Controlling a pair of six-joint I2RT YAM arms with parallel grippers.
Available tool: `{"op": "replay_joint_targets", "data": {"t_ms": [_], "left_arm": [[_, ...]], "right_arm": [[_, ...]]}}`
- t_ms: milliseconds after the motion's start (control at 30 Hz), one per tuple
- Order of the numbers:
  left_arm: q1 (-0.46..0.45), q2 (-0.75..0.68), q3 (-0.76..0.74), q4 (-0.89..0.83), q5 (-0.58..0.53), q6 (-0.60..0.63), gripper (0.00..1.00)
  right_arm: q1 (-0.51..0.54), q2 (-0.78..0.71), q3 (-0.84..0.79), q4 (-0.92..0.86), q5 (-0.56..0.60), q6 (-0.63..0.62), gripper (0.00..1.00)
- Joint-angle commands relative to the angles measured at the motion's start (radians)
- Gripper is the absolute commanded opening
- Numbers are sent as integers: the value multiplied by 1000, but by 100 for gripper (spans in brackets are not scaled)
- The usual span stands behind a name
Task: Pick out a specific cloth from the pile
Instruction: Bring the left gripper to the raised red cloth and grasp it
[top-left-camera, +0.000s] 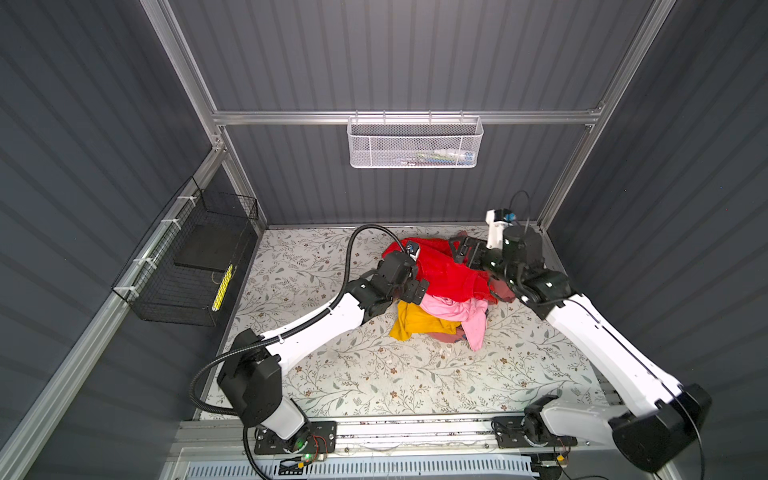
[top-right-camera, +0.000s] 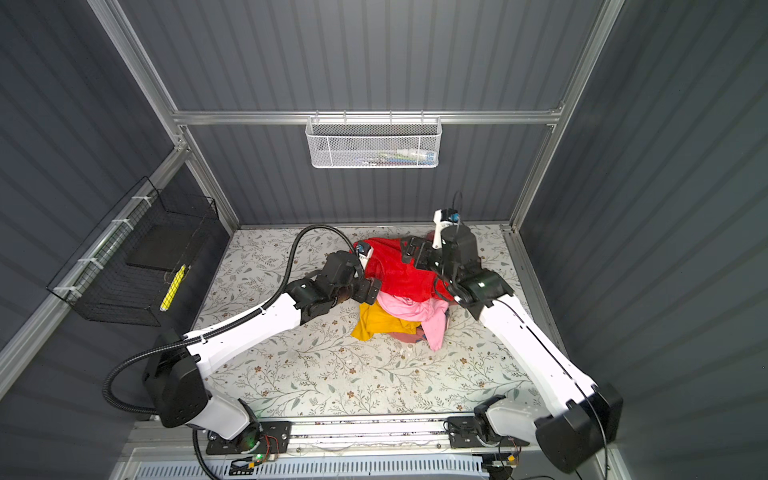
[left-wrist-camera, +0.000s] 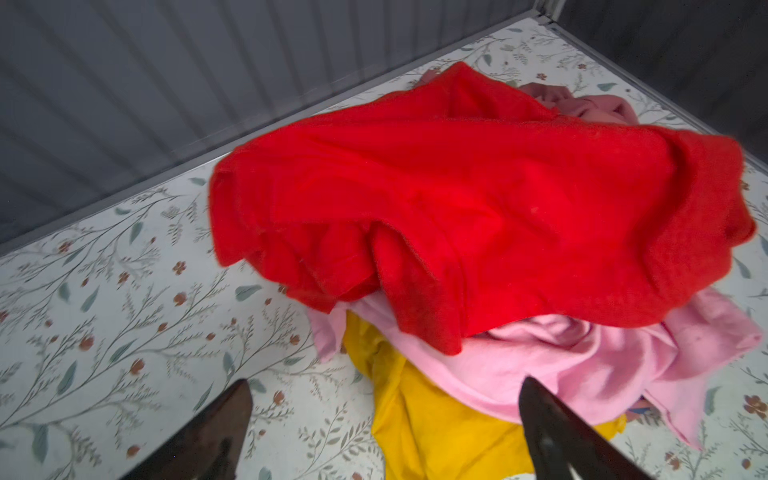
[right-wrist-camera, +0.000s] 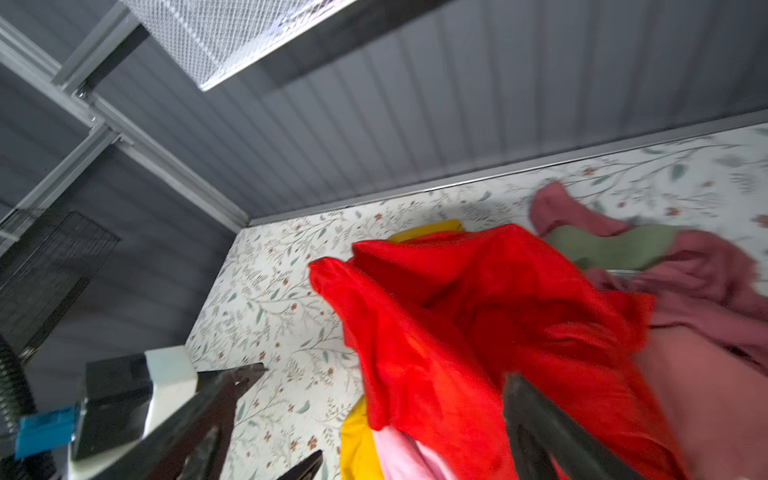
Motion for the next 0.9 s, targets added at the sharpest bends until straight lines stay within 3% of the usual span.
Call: {"op": "replay_joint_targets", "data": {"t_ms": [0, 200, 400, 700, 867], "left_arm": [[-33, 74, 130, 4, 138, 86, 100], [-99, 229, 349, -76, 231, 137, 100], [-166, 350, 515, -222, 240, 143, 100], [-186, 509, 674, -329, 115, -16, 99], [-186, 590, 793, -375, 25, -59, 86]], "right_arm": [[-56, -117, -99, -59, 127, -3, 99], [-216, -317, -227, -156, 164, 92, 99], [-307, -396, -247, -235, 166, 95, 99], [-332, -397, -243, -244, 121, 106, 99], [-333, -381, -231, -241, 57, 95, 99]]}}
